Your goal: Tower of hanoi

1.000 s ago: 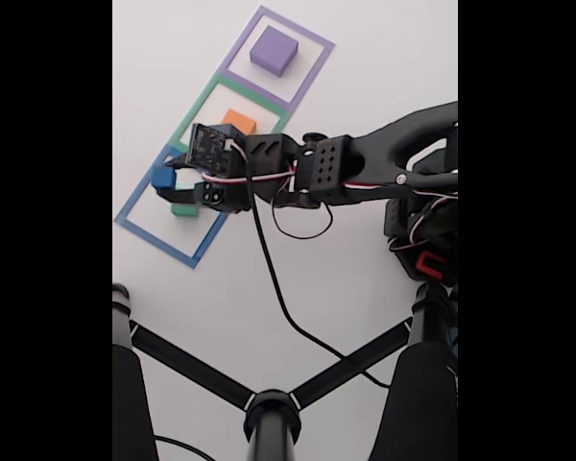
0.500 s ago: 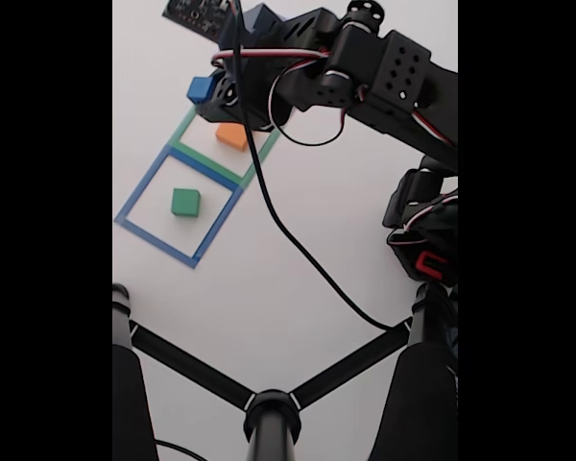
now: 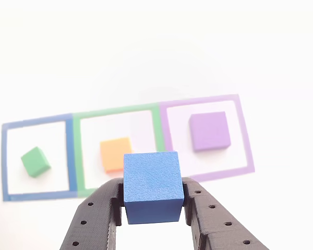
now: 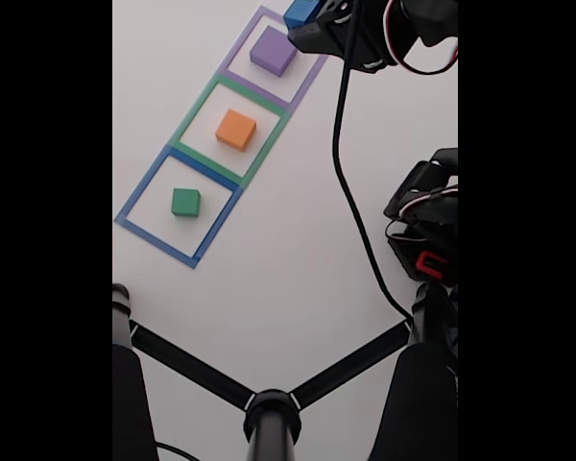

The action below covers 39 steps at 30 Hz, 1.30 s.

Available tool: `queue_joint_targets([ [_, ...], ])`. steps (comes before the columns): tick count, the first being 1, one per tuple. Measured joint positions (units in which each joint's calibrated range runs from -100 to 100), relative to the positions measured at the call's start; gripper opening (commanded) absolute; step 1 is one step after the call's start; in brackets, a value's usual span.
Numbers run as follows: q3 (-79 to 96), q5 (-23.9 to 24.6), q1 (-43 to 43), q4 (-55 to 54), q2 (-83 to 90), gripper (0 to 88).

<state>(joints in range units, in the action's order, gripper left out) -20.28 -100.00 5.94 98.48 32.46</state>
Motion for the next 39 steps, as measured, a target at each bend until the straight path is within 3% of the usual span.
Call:
queue_joint_targets([
  [9, 28.5, 0.0, 5.6, -16.9, 9.6, 4.8],
  [16, 56.7, 0.0, 8.2, -40.4, 13.4, 4.9],
  [24, 77.5, 0.0, 9.5, -68.9, 10.5, 5.1],
  [30, 84.3, 0.0, 11.1, -88.9, 1.5, 5.1],
  [39, 84.5, 0.0, 13.1, -110.4, -15.2, 5.1],
])
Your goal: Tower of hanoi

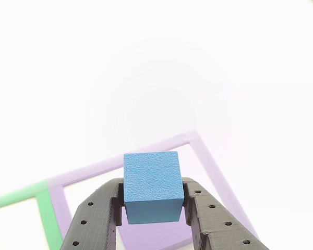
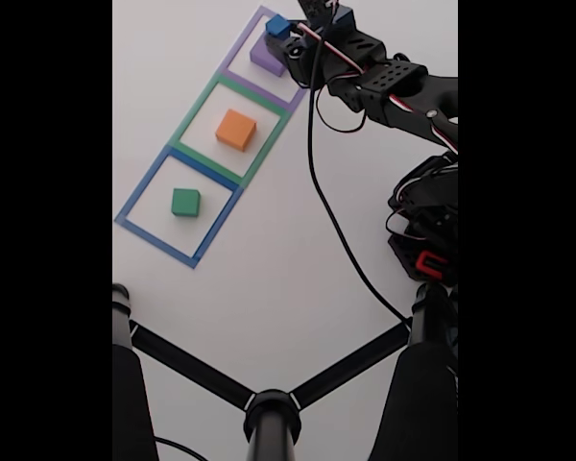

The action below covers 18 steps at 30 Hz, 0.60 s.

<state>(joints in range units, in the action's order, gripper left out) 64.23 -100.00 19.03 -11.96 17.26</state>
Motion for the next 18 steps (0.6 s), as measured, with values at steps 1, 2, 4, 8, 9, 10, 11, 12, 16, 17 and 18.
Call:
queue_joint_targets([
  [1, 0.0, 0.0, 0.1, -2.0, -1.7, 5.1],
  [2, 0.0, 0.0, 0.2, -3.8, -3.4, 5.1],
  [4, 0.0, 0.0, 0.4, -7.3, -6.3, 5.2],
  [8, 0.0, 0.0, 1.1, -13.6, -12.0, 5.2],
  [9, 0.0, 0.0, 1.3, -15.0, -13.1, 5.2],
  [10, 0.0, 0.0, 1.4, -15.9, -13.8, 5.2],
  [11, 0.0, 0.0, 1.4, -16.9, -14.6, 5.3],
  [12, 0.1, 0.0, 1.5, -17.7, -15.3, 5.3],
  [16, 1.0, 0.0, 1.7, -20.9, -18.0, 5.4],
  [17, 1.0, 0.0, 1.7, -21.7, -18.7, 5.5],
  [18, 1.0, 0.0, 1.7, -22.5, -19.5, 5.6],
])
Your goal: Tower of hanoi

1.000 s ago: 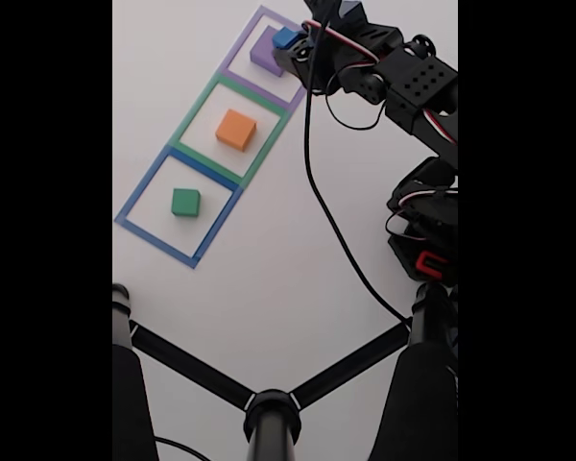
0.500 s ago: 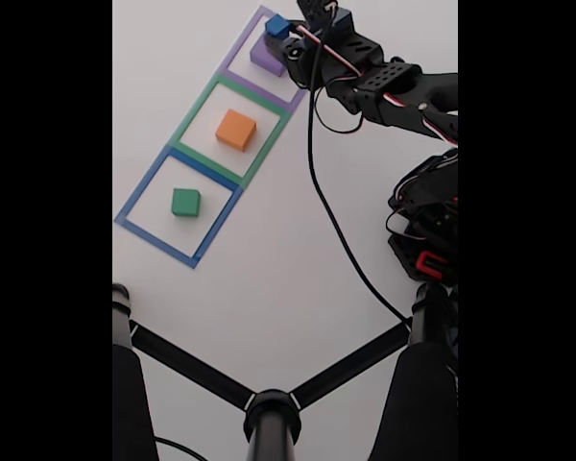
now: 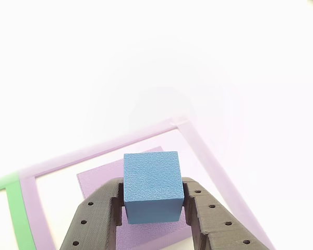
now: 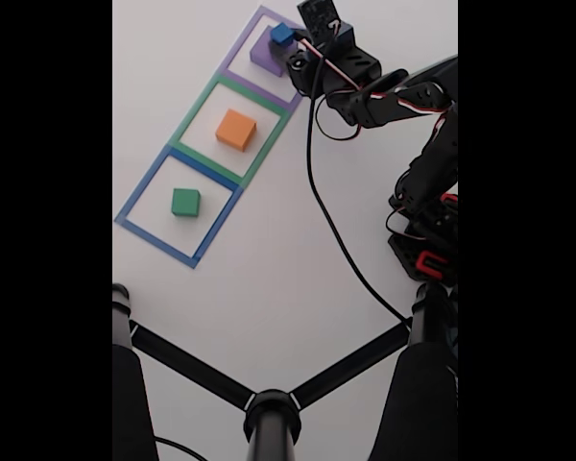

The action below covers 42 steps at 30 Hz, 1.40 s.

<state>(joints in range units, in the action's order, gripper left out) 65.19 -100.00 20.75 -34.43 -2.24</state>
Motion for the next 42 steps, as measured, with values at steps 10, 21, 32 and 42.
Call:
queue_joint_targets([
  [10, 0.0, 0.0, 0.0, -5.1, -4.0, 7.9],
  [21, 0.0, 0.0, 0.0, -7.2, -5.4, 25.4],
  [32, -0.5, 0.0, -0.1, 8.5, 7.9, 19.2],
  [42, -22.5, 0.0, -0.7, 67.5, 33.4, 1.1],
])
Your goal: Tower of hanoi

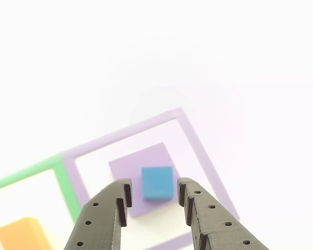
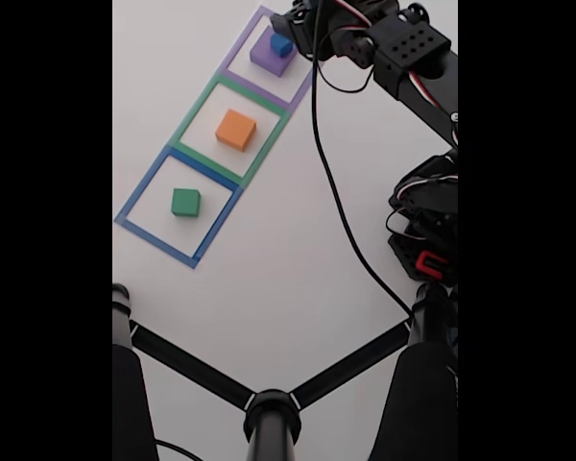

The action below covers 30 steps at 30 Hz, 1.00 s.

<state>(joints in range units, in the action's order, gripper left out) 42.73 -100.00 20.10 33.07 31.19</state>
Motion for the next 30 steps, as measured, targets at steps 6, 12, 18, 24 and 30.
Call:
queue_joint_targets([
  [6, -19.4, 0.0, -4.3, 29.9, 3.2, 1.0],
  [12, -34.1, 0.0, -10.1, 49.4, 5.3, 1.0],
  [18, -37.2, 0.0, -16.8, 54.8, 9.5, 1.0],
  [24, -40.5, 0.0, -23.5, 58.6, 11.2, 1.2],
  [30, -40.3, 0.0, -28.1, 59.1, 12.1, 2.5],
])
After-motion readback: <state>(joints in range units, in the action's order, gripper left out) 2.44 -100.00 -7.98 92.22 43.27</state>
